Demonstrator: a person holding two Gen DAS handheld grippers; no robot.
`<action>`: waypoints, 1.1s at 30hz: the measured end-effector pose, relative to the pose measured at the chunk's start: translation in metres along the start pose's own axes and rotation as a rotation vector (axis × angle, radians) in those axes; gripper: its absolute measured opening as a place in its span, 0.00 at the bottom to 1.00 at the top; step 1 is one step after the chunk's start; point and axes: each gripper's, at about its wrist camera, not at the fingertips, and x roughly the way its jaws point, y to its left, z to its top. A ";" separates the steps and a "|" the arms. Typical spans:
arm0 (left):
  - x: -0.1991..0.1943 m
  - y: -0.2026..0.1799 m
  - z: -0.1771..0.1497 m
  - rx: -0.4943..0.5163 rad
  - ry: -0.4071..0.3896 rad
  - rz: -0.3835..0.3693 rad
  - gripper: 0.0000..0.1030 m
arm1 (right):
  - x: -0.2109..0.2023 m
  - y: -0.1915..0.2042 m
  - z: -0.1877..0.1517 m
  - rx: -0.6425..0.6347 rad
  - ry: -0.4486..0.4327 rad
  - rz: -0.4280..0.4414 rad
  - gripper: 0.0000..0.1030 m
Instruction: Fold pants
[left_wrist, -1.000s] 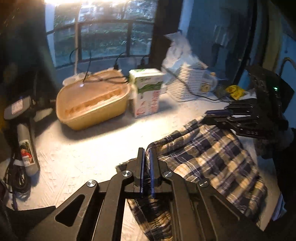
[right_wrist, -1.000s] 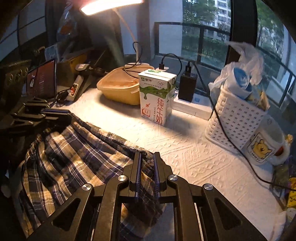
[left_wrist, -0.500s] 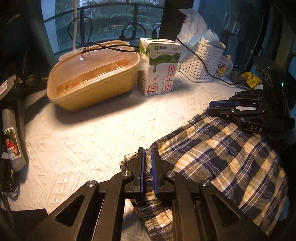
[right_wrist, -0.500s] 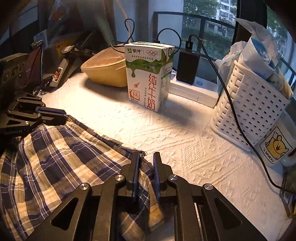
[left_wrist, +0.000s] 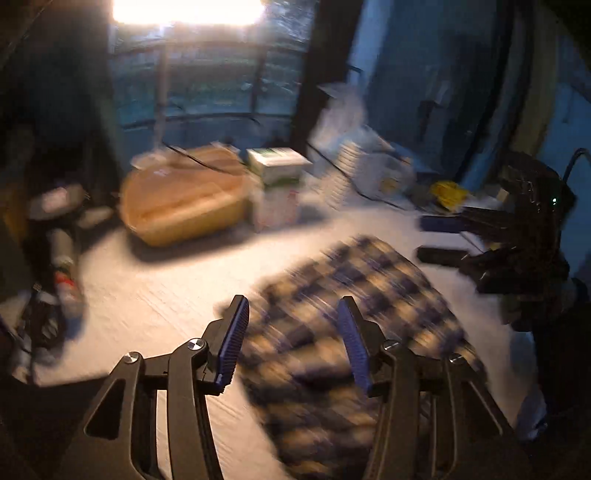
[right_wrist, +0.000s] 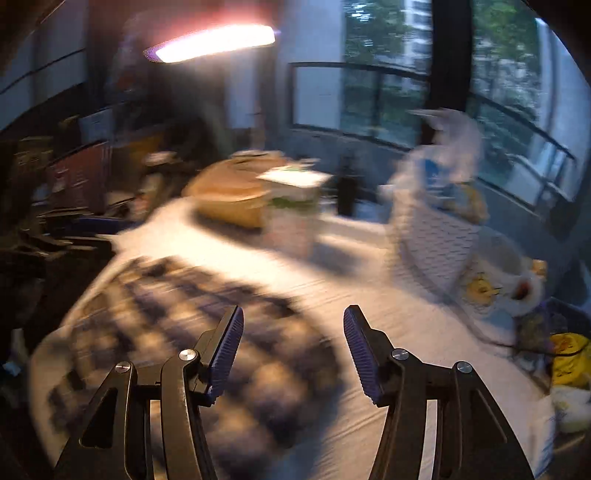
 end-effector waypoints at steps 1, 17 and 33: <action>0.003 -0.007 -0.007 0.009 0.020 -0.024 0.49 | 0.001 0.016 -0.003 -0.029 0.018 0.033 0.57; 0.064 -0.031 -0.046 0.021 0.208 -0.055 0.49 | -0.009 0.057 -0.112 -0.102 0.231 0.056 0.57; 0.036 -0.036 -0.043 0.054 0.159 0.008 0.50 | -0.074 0.020 -0.139 -0.039 0.165 -0.009 0.34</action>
